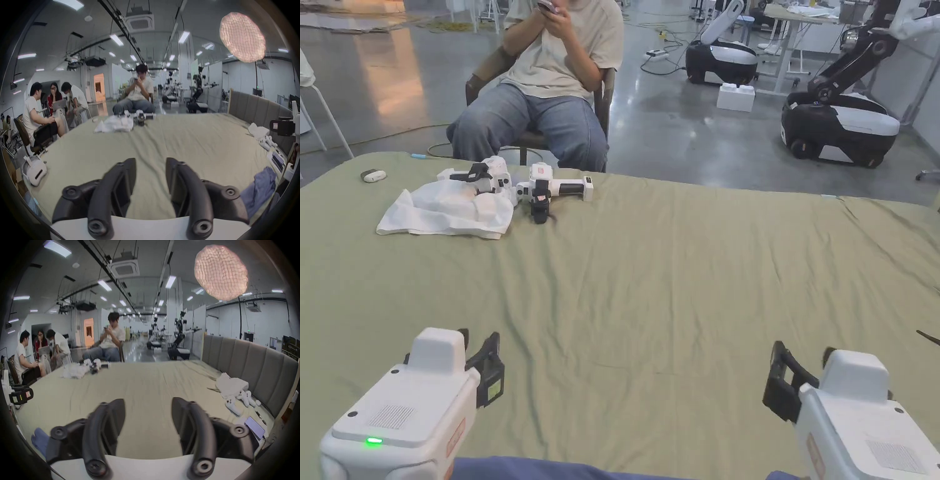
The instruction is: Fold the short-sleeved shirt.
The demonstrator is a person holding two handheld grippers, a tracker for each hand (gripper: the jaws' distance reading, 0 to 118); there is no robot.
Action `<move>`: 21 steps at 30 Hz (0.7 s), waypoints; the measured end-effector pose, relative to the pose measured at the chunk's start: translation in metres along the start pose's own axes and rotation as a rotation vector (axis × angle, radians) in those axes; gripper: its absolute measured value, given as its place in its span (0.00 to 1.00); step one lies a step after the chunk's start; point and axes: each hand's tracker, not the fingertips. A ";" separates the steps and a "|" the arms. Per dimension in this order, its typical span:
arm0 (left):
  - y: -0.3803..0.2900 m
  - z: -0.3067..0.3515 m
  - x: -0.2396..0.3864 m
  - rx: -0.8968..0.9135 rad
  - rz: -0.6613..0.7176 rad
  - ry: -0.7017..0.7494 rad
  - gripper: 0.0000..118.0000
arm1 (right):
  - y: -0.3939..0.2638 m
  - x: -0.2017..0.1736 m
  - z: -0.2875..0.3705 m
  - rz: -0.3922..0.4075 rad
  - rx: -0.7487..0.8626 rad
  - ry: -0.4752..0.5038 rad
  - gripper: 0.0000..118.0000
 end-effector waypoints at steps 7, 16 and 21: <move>0.005 0.019 -0.001 0.159 -0.023 0.077 0.00 | 0.007 -0.025 0.012 -0.005 0.167 -0.005 0.01; -0.018 0.040 -0.072 0.016 0.063 0.023 0.00 | 0.009 -0.035 0.020 0.026 0.201 0.013 0.00; -0.051 0.038 -0.138 -0.235 0.206 -0.139 0.00 | 0.004 -0.040 0.018 0.061 0.166 0.038 0.00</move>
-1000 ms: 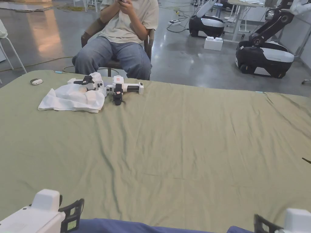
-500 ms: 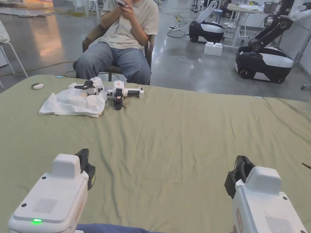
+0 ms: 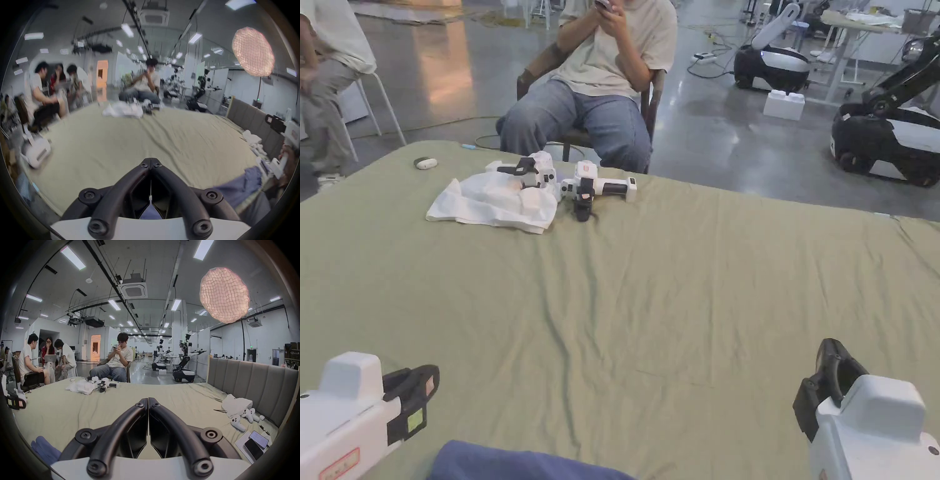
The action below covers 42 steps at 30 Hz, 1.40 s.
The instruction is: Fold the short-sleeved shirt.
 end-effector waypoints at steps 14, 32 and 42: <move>-0.071 -0.084 -0.121 -0.492 0.498 -0.367 0.64 | -0.020 -0.006 -0.002 0.028 -0.088 0.018 0.00; -0.074 -0.075 -0.060 -0.449 0.586 -0.477 0.03 | -0.021 0.007 -0.001 0.019 -0.105 0.002 0.00; 0.004 -0.027 -0.060 -0.385 0.395 -0.331 0.03 | -0.021 0.014 -0.001 0.006 -0.096 0.007 0.00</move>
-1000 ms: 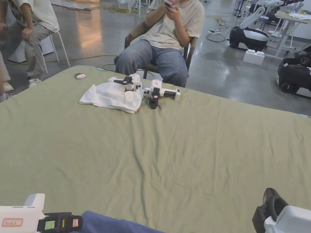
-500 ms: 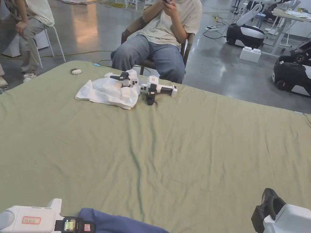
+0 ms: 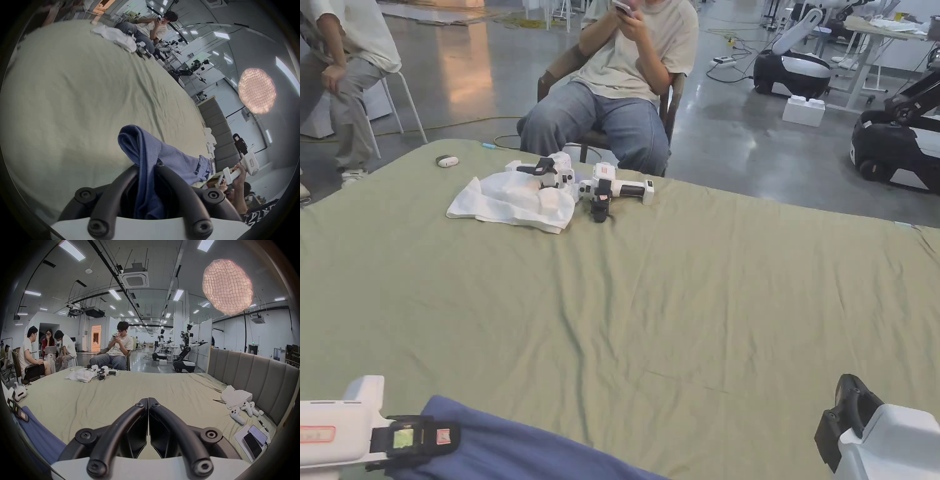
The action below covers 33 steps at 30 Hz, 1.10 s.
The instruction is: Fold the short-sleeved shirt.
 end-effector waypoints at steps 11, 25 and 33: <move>0.006 0.035 0.054 0.007 -0.056 0.196 0.03 | -0.003 0.000 -0.002 -0.013 -0.001 0.024 0.00; -0.060 -0.102 0.155 -0.166 -0.076 -0.039 0.03 | -0.012 0.020 0.005 -0.023 -0.015 -0.012 0.00; -0.107 -0.199 0.164 -0.329 -0.078 0.084 0.04 | -0.021 0.035 0.011 -0.024 -0.044 -0.055 0.00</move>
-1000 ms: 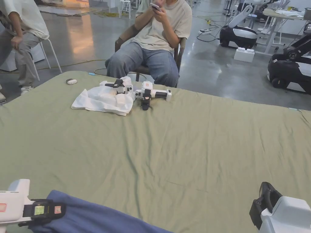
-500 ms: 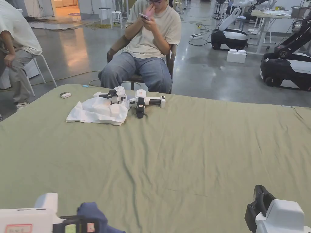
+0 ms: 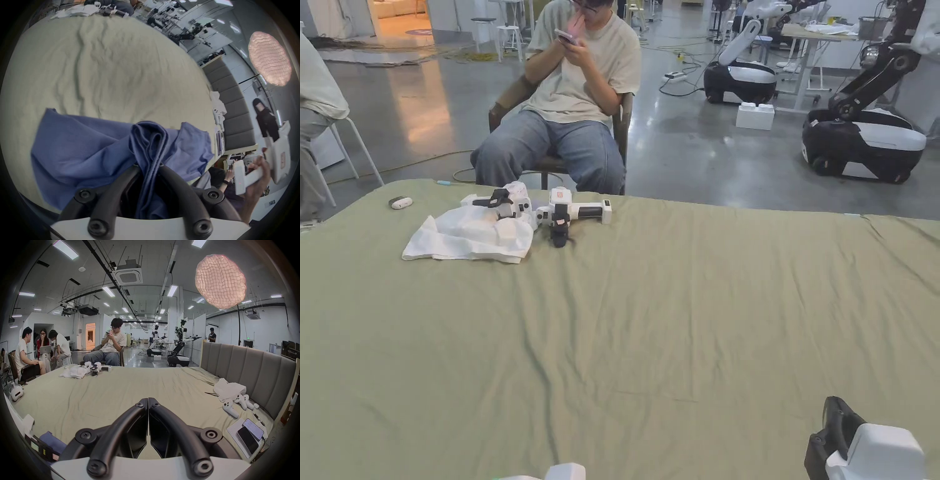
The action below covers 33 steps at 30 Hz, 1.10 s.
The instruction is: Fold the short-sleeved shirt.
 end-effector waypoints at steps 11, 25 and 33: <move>-0.006 0.016 0.018 0.067 -0.043 -0.032 0.59 | -0.005 -0.002 0.002 0.006 -0.024 0.003 0.00; -0.008 0.000 0.002 -0.042 -0.088 0.000 0.07 | -0.011 -0.001 0.004 0.008 -0.037 0.013 0.00; -0.018 -0.036 0.019 0.016 -0.124 -0.129 0.07 | -0.017 0.002 0.004 -0.001 -0.063 0.006 0.00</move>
